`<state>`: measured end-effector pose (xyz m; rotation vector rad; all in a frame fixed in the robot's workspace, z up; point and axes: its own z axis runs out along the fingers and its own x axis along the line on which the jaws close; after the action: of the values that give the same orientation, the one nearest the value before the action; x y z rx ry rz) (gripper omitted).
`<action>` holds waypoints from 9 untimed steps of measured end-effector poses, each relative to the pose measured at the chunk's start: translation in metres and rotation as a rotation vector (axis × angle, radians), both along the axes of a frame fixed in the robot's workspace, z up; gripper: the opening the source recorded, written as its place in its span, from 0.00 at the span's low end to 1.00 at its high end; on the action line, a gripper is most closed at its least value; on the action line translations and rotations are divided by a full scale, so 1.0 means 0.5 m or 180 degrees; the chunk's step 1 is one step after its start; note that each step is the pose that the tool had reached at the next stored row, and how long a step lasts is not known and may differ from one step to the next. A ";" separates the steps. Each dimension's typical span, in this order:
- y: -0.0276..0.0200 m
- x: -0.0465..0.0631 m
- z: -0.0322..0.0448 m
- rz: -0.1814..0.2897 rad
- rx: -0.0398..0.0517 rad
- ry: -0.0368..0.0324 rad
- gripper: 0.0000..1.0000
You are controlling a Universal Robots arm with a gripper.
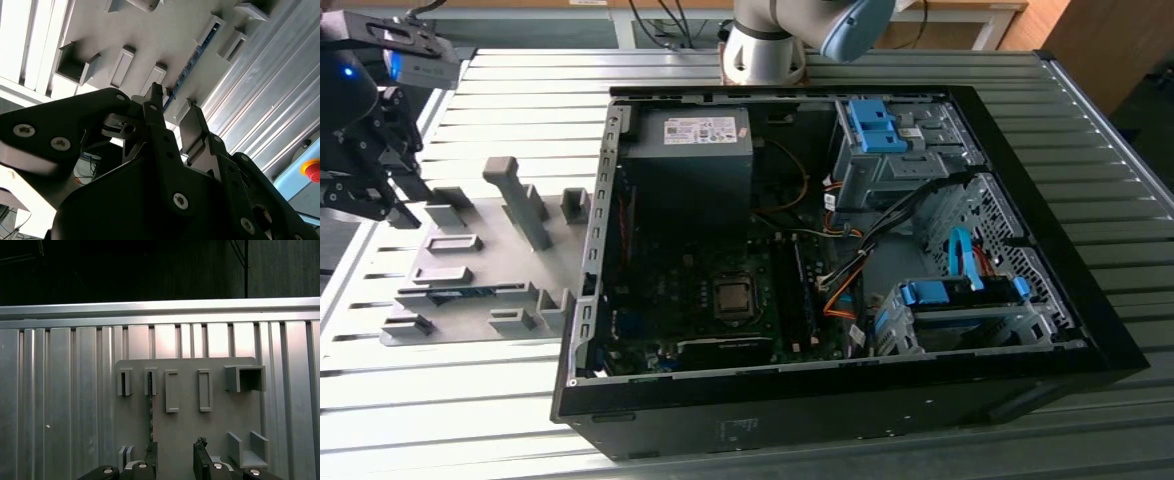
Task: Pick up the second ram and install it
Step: 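Pick up the second ram and move it above second insertion slot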
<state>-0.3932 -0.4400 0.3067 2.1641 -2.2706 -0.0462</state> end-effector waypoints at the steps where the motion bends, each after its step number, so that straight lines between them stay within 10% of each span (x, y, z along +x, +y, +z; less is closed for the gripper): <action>1: 0.0000 0.000 -0.002 0.0000 0.0000 0.0000 0.42; 9: -0.0009 0.000 -0.015 0.0000 0.0000 0.0000 0.42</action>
<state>-0.3934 -0.4404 0.2993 2.1639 -2.2707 -0.0461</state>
